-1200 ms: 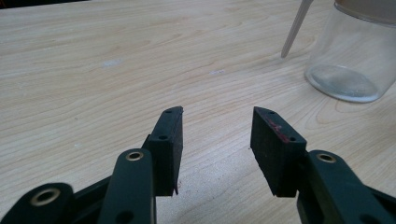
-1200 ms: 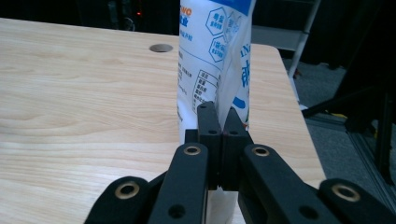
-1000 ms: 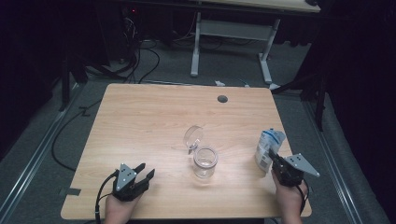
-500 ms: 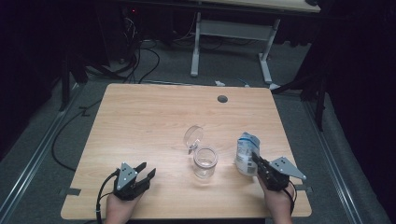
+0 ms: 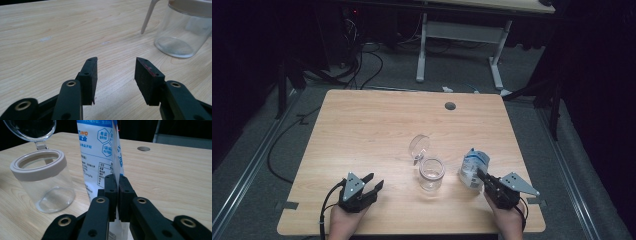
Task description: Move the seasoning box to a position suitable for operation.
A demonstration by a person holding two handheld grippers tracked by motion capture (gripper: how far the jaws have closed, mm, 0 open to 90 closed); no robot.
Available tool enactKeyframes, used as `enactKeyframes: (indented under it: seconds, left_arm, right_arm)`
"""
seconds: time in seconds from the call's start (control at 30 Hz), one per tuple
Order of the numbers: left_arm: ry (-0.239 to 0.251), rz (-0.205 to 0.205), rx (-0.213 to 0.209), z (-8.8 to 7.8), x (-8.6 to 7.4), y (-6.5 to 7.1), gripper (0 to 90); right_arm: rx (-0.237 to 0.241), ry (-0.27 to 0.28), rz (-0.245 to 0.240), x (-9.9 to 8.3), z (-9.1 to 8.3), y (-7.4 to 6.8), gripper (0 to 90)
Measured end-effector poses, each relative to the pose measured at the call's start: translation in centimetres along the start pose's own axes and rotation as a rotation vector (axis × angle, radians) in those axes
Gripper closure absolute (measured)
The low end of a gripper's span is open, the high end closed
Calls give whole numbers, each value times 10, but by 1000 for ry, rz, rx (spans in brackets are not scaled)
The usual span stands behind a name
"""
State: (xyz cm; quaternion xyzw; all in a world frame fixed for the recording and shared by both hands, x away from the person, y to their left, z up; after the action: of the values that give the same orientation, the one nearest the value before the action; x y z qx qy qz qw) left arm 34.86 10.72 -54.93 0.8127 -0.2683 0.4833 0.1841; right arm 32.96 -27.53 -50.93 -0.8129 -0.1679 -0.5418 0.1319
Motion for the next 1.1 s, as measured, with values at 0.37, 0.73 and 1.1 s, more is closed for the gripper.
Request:
enactKeyframes:
  seconds: [0.37, 0.73, 1.1]
  left_arm:
    - [-4, -2, -19, 2, 0, -6, 529]
    - [-7, 3, -36, -1, -5, -12, 527]
    - [-7, 8, -49, -1, -6, -10, 526]
  right_arm:
    - [-23, -57, 2, -13, -1, 1, 717]
    - [-27, -175, -25, -22, 3, -2, 574]
    - [17, -266, -23, -17, 0, 5, 573]
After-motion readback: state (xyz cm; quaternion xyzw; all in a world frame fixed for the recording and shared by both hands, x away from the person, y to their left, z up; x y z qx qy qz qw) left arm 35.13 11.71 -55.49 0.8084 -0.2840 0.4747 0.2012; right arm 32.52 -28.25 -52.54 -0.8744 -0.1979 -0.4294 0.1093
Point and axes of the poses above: each handheld gripper's, and its own axes: z roughly forward along the jaws, x roughly out of its top, y roughly to its right, the point moved 6 cm from there along z, roughly forward along the jaws, and after that the axes turned 2 degrees about -y, right-handed, at the moved point
